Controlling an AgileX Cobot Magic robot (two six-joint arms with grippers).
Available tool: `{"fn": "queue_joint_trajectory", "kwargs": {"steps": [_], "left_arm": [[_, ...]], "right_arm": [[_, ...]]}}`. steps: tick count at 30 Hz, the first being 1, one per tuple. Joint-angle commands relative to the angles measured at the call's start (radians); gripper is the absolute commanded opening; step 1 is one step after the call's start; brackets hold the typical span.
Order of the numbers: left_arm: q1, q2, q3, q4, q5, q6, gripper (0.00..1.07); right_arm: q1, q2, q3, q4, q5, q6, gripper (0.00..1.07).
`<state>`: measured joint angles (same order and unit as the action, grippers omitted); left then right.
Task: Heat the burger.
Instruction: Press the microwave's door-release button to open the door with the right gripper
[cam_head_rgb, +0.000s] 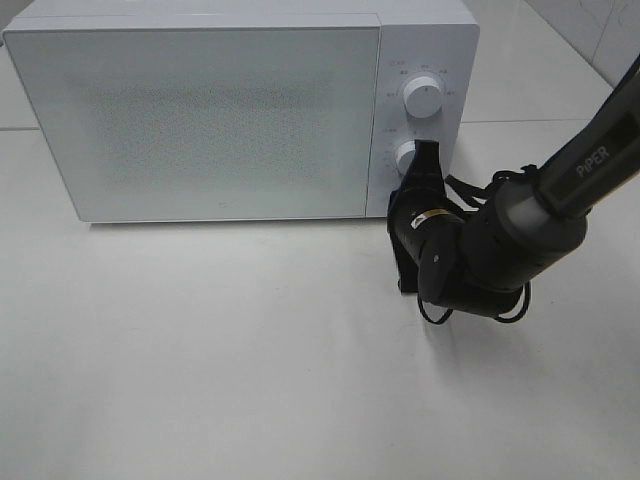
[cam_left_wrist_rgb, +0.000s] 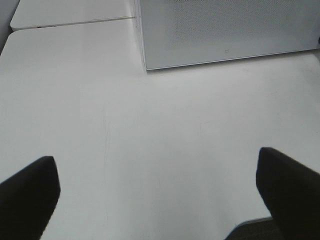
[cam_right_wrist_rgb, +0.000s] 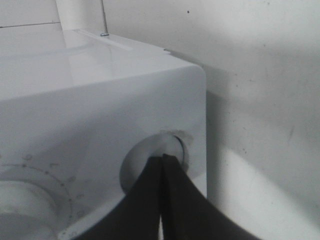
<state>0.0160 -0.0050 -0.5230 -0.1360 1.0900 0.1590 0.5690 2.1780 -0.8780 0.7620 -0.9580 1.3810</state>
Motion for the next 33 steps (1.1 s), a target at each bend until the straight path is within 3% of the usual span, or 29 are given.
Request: {"fn": "queue_joint_trajectory", "kwargs": {"steps": [1,13,33], "left_arm": [[0.004,-0.006,0.003,-0.007,-0.012,-0.006,1.0],[0.004,-0.006,0.003,-0.007,-0.012,-0.006,1.0],[0.004,-0.006,0.003,-0.007,-0.012,-0.006,1.0]], "right_arm": [[-0.01,0.009,-0.042,-0.01,-0.1,-0.003,0.0],[-0.022,0.035,-0.137,-0.003,-0.154,-0.007,0.0],[-0.019,-0.008,-0.108,-0.01,-0.115,-0.049,0.0]]}}
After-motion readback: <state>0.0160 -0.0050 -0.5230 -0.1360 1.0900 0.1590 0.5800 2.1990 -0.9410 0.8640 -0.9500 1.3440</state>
